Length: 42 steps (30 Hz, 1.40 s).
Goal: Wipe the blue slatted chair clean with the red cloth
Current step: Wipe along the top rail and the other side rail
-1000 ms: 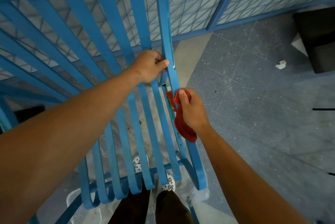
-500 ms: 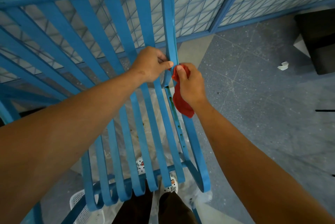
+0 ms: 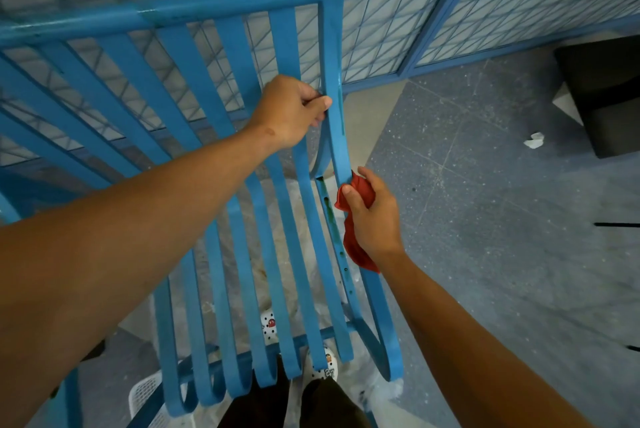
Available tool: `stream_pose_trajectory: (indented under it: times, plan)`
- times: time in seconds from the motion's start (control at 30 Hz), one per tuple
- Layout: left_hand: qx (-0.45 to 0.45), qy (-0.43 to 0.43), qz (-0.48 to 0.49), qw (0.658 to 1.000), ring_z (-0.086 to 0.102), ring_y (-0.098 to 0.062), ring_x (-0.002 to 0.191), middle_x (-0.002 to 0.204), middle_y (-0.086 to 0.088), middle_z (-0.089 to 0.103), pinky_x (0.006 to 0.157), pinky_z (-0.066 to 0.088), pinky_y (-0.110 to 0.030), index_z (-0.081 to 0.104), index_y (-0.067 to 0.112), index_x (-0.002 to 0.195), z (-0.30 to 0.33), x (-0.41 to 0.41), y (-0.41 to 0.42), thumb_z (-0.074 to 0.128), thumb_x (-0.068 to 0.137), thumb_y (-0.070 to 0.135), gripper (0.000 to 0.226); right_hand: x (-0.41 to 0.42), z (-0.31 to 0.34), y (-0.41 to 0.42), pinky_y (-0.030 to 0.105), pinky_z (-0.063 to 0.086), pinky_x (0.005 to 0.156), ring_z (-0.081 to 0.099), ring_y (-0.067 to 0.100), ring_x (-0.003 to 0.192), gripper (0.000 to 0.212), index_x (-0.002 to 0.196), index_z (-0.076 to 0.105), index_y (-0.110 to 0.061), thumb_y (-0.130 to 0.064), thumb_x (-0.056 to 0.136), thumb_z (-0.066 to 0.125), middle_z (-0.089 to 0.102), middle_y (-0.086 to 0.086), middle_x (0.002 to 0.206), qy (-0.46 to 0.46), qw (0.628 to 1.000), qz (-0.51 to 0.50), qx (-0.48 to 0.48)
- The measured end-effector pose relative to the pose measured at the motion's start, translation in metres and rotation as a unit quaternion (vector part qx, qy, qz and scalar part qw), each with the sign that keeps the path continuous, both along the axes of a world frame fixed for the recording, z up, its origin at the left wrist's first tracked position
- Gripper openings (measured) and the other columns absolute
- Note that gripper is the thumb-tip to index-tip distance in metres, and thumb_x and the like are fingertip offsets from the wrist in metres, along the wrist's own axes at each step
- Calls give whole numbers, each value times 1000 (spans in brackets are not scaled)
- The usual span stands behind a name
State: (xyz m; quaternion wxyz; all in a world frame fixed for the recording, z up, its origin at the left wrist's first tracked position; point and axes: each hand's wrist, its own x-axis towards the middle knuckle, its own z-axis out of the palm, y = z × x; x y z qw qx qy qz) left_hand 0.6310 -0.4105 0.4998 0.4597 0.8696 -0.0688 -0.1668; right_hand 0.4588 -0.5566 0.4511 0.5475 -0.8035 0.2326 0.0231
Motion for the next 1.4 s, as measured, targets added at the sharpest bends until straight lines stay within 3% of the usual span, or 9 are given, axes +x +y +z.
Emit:
stream_pose_trajectory:
  times: [0.07,0.13,0.33,0.53,0.7,0.83,1.03,1.23,1.4]
  plan:
    - [-13,13,0,1000,75,-18,77,85,-4,77,58,55,-15,77,6,101,0,1,0,62,101,27,26,2,-2,2,41,64,78,74,11,83,22,120,63,-32,-32,98,67,72,-7,102,16,999,-30,3]
    - [-16,22,2,1000,75,-17,76,84,-4,77,58,56,-15,77,6,100,1,3,0,61,101,28,27,10,-4,4,43,64,75,74,11,76,15,113,67,-27,-33,99,65,74,-3,94,9,999,-33,2]
    - [-2,31,-16,999,75,-12,73,82,1,76,55,53,-14,77,8,98,0,9,2,63,100,31,27,67,12,10,22,57,73,69,8,82,17,105,72,-18,-31,100,63,73,-3,93,-59,996,-40,-47]
    - [16,29,-44,998,75,-12,76,86,-2,77,63,61,-22,76,8,98,3,13,4,62,101,31,27,104,24,7,37,58,79,68,13,85,15,101,72,-15,-28,98,64,72,-2,92,-108,991,-26,-68]
    - [32,-7,-43,999,73,-6,73,85,1,76,62,55,-16,78,10,103,4,15,4,65,99,29,23,78,14,4,18,55,73,68,1,79,10,102,72,-18,-24,100,64,72,-6,90,-85,995,-19,-52]
    - [9,-37,-47,998,64,12,66,80,15,71,64,47,-9,77,14,111,7,16,4,71,95,22,19,62,5,-2,20,56,76,69,5,84,14,107,73,-19,-28,100,64,73,-5,93,-45,997,-5,-57]
    - [17,-32,-47,998,73,-11,83,90,-1,76,73,59,-26,76,11,112,12,17,6,63,100,24,22,95,29,-1,10,51,72,64,-4,79,11,103,73,-17,-24,98,67,69,-12,87,-74,995,9,-73]
    - [-7,-47,-12,999,71,-4,76,91,2,74,69,56,-17,75,15,109,20,22,6,56,103,17,20,139,51,1,23,53,75,67,9,81,13,98,74,-15,-26,95,69,72,-6,87,-138,986,6,-97]
    - [0,-31,-34,999,68,-2,74,94,-3,74,65,50,-8,74,10,111,21,26,9,56,103,12,20,133,44,1,9,45,67,60,-5,74,7,96,70,-18,-24,96,68,65,-13,80,-137,985,12,-100]
